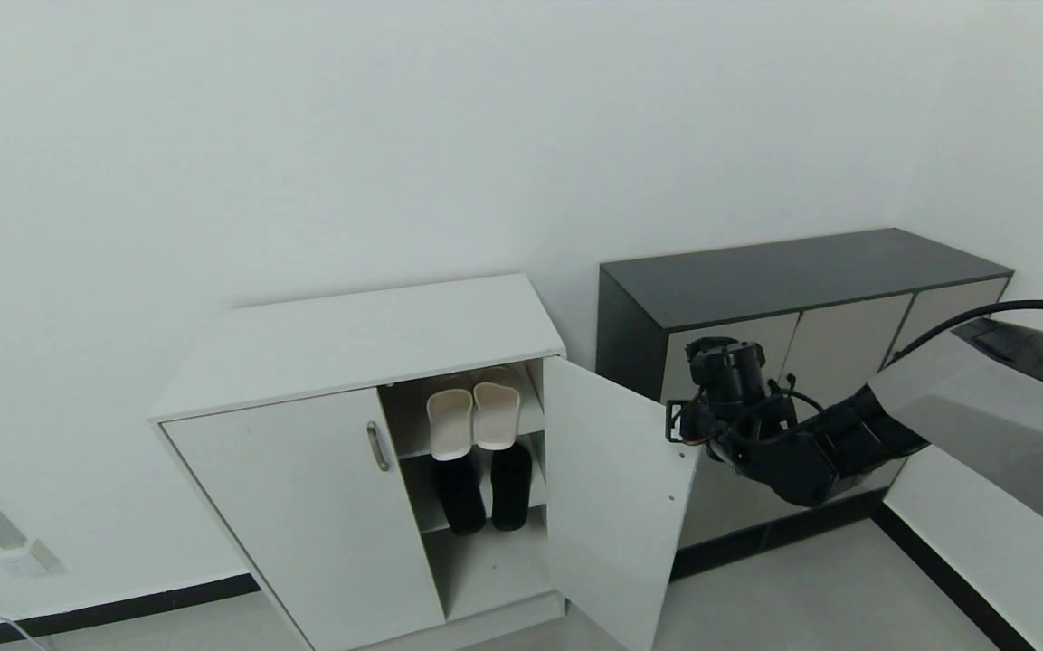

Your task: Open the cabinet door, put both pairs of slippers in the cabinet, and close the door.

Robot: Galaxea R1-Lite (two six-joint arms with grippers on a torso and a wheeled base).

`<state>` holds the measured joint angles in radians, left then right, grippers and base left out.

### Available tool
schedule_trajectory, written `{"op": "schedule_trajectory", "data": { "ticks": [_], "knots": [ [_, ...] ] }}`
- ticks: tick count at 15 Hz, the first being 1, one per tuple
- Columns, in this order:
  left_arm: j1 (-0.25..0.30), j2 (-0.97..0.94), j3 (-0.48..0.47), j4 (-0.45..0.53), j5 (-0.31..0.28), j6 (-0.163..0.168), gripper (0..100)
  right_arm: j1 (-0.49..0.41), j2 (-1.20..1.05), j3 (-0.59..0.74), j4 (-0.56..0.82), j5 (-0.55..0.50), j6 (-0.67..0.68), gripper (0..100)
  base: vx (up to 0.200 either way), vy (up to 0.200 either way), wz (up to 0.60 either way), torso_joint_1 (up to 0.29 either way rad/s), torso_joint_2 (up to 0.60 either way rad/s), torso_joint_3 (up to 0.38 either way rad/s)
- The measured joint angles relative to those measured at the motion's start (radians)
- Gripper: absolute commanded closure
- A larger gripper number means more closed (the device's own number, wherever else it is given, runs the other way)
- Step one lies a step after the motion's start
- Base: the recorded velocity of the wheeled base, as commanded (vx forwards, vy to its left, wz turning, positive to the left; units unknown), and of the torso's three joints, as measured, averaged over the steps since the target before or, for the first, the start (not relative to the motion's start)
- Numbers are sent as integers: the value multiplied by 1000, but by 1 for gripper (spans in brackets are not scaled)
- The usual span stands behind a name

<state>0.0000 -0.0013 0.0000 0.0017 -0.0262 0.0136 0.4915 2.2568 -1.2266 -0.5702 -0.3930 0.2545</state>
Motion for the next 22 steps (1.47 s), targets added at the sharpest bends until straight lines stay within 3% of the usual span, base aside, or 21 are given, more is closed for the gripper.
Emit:
{"op": "schedule_trajectory", "data": {
  "ticks": [10, 15, 22],
  "knots": [
    [0, 0, 0, 0, 0, 0, 100, 251, -115, 161, -8, -2, 38, 100, 0, 0, 0, 0, 0, 0],
    [0, 0, 0, 0, 0, 0, 100, 284, -156, 204, -10, 1, 14, 100, 0, 0, 0, 0, 0, 0],
    [0, 0, 0, -1, 0, 0, 100, 289, -163, 210, -10, 1, 13, 100, 0, 0, 600, 1, 2, 4]
  ]
}}
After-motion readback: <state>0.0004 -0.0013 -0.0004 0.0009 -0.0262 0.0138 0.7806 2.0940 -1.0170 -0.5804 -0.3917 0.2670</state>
